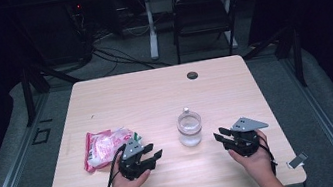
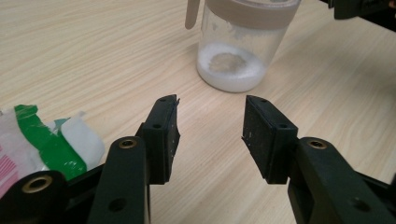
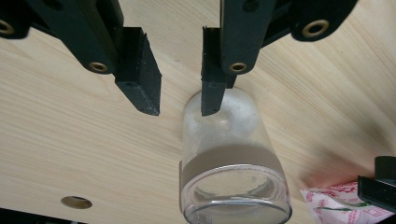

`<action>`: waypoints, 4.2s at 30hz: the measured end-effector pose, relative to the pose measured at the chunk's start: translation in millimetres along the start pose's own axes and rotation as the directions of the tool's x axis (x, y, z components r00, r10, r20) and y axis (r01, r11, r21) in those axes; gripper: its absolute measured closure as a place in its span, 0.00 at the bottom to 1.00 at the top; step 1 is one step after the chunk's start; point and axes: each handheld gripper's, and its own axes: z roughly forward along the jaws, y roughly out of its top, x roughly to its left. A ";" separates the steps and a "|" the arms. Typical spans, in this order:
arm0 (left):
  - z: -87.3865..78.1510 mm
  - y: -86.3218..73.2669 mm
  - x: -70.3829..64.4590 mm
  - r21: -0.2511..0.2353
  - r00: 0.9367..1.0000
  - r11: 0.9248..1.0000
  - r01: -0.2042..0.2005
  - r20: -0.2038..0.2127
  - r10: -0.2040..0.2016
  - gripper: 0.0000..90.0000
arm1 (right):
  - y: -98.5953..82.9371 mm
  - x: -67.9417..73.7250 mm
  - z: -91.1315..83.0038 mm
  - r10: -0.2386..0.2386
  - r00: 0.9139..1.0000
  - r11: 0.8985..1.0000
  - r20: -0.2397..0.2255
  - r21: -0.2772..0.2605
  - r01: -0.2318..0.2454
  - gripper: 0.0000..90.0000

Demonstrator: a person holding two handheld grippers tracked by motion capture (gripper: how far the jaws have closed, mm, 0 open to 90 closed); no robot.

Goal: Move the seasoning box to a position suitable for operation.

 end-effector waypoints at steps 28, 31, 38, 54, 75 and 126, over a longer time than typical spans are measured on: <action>66.3 55.7 -26.0 0.016 0.985 0.994 0.111 -0.136 -0.108 0.99 | 20.2 -17.1 40.0 0.023 0.999 1.000 -0.049 0.021 -0.022 1.00; 68.8 55.0 -24.3 0.021 0.983 0.992 0.123 -0.140 -0.119 0.99 | 22.3 -15.5 45.6 0.017 0.998 1.000 -0.055 0.023 -0.016 1.00; 77.7 53.8 -25.0 0.030 0.981 0.992 0.123 -0.158 -0.117 1.00 | 29.7 -13.5 58.8 0.011 0.999 1.000 -0.051 0.019 -0.010 0.99; 77.7 58.7 -23.0 0.035 0.983 0.993 0.111 -0.151 -0.104 1.00 | 34.0 -8.4 57.2 -0.004 0.999 1.000 -0.054 0.030 0.005 1.00; 54.9 51.6 -23.6 0.083 0.999 0.996 -0.042 -0.004 0.042 1.00 | 13.4 37.6 15.1 -0.054 0.998 0.996 -0.039 0.074 0.057 1.00; -25.0 2.2 -24.0 0.053 0.998 0.999 -0.011 -0.053 0.014 0.72 | 23.7 37.1 52.2 -0.069 0.985 0.993 -0.157 0.079 0.082 0.81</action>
